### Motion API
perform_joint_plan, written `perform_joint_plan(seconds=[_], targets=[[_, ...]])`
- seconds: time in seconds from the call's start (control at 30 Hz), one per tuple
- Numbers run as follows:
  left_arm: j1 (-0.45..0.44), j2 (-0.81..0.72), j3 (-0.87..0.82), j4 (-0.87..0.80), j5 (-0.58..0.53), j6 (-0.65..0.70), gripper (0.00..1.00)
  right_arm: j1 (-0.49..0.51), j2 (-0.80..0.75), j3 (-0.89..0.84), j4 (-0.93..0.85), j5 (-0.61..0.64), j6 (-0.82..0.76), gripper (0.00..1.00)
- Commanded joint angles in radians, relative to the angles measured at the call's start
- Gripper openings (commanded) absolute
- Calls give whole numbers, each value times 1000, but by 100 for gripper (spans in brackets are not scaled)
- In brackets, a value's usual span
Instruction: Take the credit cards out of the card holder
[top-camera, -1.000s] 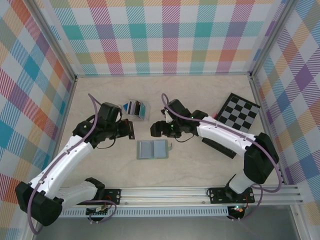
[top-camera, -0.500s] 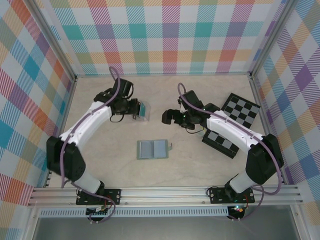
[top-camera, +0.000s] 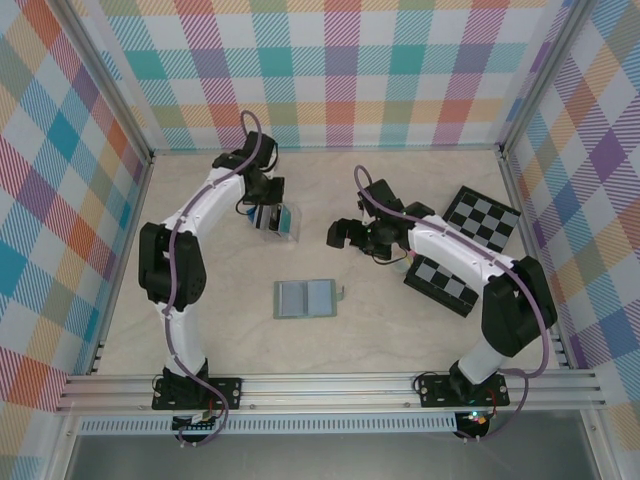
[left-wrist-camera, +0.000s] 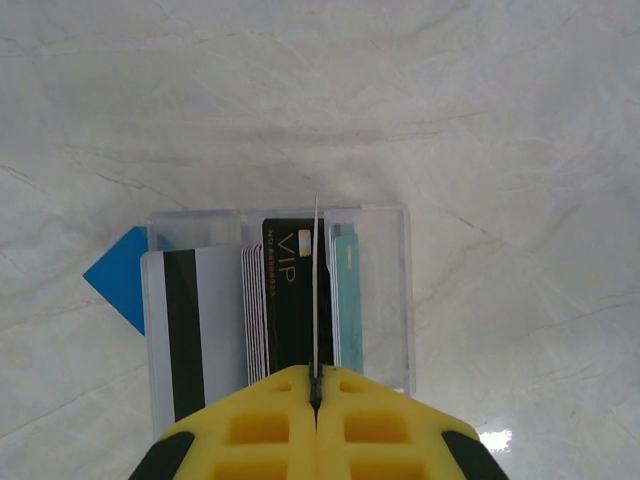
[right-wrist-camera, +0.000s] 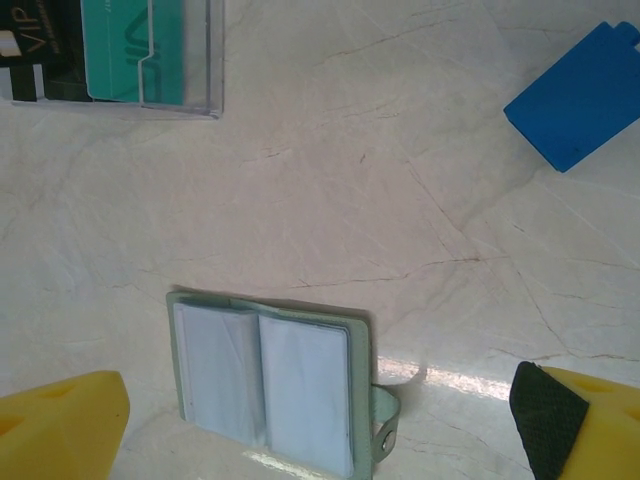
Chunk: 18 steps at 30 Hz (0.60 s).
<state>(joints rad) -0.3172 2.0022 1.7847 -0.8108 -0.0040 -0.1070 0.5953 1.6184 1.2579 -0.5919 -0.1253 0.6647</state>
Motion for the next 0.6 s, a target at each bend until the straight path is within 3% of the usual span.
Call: perform_joint_plan(seconds=[0.0,0.27,0.37,0.57], targets=[[13,25,28,-49,17,32,0,-8,38,48,-24,-26,-20,100],[29,63,59,-135,21,25,1,-8,69,68,-25,-57,-10,100],[41,78,71,-151,62,23,5,-8,69,64,-26,-57,-9,100],[44,104,112,-188,31,4,21,-8,67,61,-29,-60,-10,100]])
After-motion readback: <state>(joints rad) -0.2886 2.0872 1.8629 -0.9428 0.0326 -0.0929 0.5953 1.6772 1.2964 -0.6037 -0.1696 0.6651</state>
